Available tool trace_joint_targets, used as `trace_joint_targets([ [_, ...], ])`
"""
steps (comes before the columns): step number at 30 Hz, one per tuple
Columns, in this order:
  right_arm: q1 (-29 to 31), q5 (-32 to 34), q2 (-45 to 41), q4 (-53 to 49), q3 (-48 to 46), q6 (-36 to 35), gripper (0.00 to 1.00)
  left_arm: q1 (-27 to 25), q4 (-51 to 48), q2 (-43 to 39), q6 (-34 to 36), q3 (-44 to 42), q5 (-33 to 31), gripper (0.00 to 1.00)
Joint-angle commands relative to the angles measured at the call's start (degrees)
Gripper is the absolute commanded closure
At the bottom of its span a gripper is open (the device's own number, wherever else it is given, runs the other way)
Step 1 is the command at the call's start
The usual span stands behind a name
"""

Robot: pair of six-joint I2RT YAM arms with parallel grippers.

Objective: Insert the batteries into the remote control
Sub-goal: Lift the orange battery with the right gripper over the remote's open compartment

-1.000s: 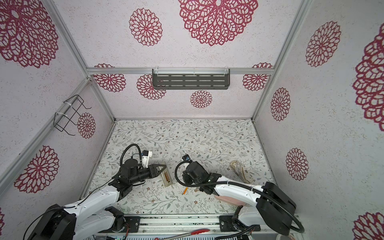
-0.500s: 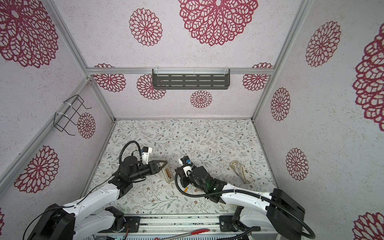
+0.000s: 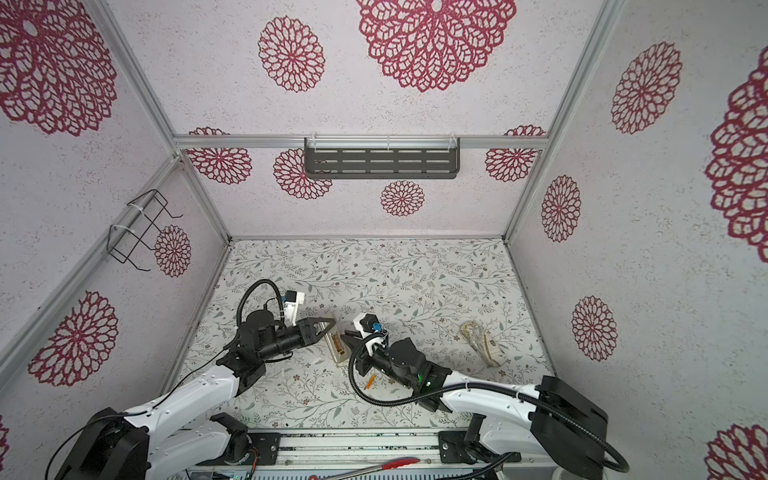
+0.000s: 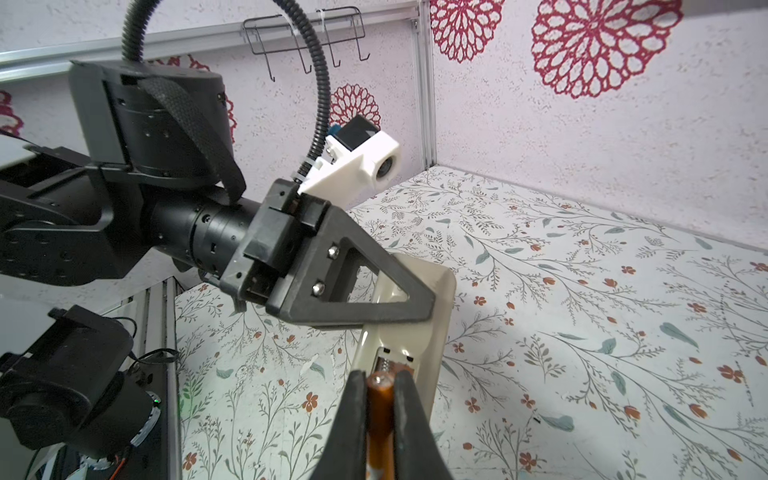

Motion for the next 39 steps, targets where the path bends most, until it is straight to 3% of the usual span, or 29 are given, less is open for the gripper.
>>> trace_joint_targets([
  [1,0.37,-1.07,1.24,6.23,0.56,-1.84,1.00,-0.23,1.74,-0.54,-0.94,1.30,0.94,1.00],
  [39,0.45,-0.20,9.89,10.35,3.74,-3.86,1.00,-0.17,-0.29,-3.30,-0.11,1.83,2.34,1.00],
])
